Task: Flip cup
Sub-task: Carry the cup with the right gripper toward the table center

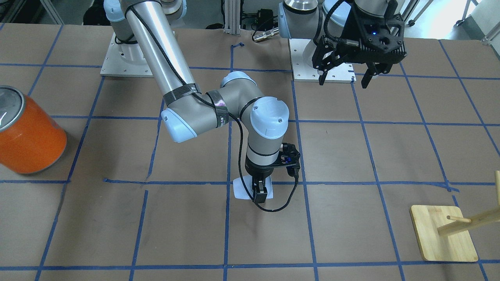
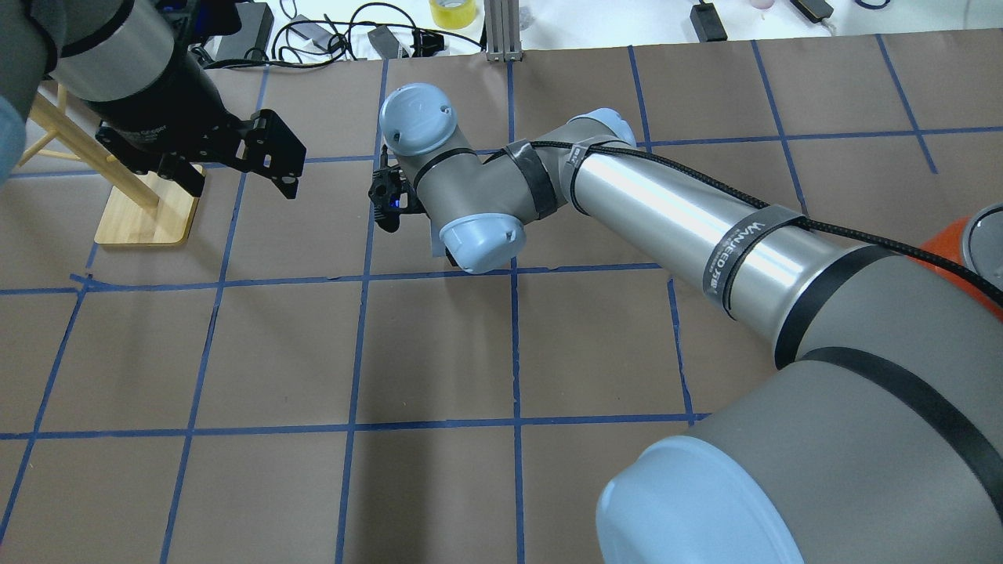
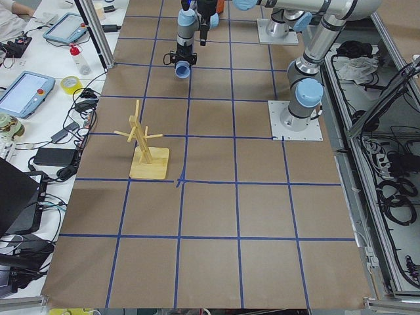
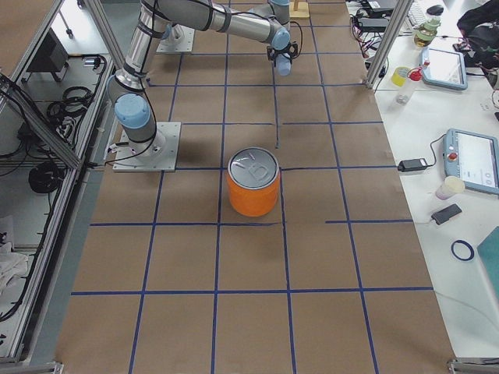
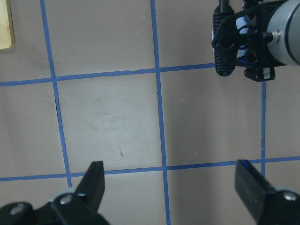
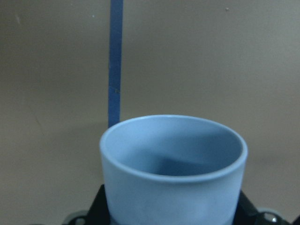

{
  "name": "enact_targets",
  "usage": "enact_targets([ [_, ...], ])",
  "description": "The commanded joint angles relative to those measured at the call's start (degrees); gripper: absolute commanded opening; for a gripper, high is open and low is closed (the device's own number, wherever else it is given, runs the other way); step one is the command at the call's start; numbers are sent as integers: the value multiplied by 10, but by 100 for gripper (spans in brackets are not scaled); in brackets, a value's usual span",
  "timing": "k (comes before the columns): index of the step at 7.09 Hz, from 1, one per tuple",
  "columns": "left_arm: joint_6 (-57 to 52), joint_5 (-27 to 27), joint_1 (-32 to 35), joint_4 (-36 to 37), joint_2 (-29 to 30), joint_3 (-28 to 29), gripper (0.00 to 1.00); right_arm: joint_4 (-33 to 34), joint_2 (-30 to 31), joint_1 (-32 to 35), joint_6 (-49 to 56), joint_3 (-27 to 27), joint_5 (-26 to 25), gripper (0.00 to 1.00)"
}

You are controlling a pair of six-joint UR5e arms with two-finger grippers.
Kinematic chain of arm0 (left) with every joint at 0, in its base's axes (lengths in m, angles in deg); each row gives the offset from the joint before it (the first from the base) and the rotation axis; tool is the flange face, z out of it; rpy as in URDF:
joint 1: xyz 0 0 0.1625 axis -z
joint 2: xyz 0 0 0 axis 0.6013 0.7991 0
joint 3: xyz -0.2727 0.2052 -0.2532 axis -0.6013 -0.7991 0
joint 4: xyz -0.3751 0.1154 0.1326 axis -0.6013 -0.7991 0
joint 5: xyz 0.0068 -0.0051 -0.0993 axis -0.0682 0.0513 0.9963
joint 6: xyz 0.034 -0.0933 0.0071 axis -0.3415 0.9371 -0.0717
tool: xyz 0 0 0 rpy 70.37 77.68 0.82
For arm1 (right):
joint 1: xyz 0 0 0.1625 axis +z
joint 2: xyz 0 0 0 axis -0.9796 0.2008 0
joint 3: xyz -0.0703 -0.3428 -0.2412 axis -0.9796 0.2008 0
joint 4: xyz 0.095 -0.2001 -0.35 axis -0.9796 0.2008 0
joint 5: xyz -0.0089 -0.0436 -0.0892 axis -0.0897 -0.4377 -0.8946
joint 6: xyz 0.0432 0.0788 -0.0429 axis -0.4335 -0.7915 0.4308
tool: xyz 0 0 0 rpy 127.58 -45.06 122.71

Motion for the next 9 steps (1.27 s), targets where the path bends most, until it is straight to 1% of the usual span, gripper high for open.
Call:
enact_targets([
  [1,1,0,0,0,0,-1,100,5,-1,1,-1,-24,-1,78],
  [2,1,0,0,0,0,0,100,-3,5,1,-3,-25,-2,100],
  [6,1,1,0,-2,1,-6,100,-10,17,-5,-7,-24,-3,100],
  [7,1,4,0,-1,0,-10,100,-24,37,-16,-13,-30,-4,100],
  [8,-1,5,-1,-1,1,-11,100,-58,72,-40,-15,-33,-4,100],
  [9,-1,14,-1,1,2,-6,100,-114,122,-75,-13,-37,-1,100],
])
